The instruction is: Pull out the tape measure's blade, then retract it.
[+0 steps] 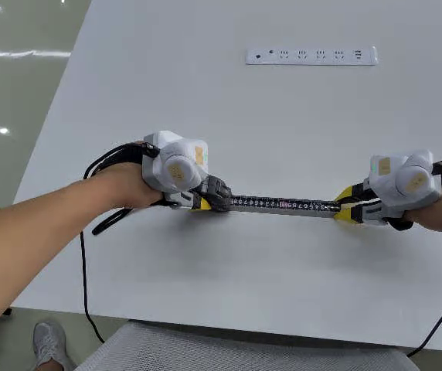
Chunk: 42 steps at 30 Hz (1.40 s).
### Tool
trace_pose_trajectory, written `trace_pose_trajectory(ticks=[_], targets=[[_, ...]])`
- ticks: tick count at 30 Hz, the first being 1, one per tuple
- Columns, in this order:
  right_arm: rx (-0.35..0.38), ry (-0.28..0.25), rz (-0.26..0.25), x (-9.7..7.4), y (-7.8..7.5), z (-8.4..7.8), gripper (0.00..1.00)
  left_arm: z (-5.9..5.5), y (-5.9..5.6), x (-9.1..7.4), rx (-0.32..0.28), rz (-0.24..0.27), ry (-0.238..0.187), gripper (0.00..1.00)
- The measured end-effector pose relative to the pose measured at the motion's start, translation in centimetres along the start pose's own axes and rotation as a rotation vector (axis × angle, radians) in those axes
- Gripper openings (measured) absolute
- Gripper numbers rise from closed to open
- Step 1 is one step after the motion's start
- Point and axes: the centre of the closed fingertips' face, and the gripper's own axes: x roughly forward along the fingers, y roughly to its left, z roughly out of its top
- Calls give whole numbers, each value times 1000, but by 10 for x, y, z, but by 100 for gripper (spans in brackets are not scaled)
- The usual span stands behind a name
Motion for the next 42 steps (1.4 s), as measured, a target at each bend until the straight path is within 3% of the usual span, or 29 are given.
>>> trace_pose_trajectory(ticks=[25, 42], targets=[[4, 15, -6, -24, 4, -30, 10, -1, 1, 1, -1, -1, 4, 31], [0, 40, 1, -24, 5, -31, 11, -1, 1, 2, 0, 4, 2, 31]])
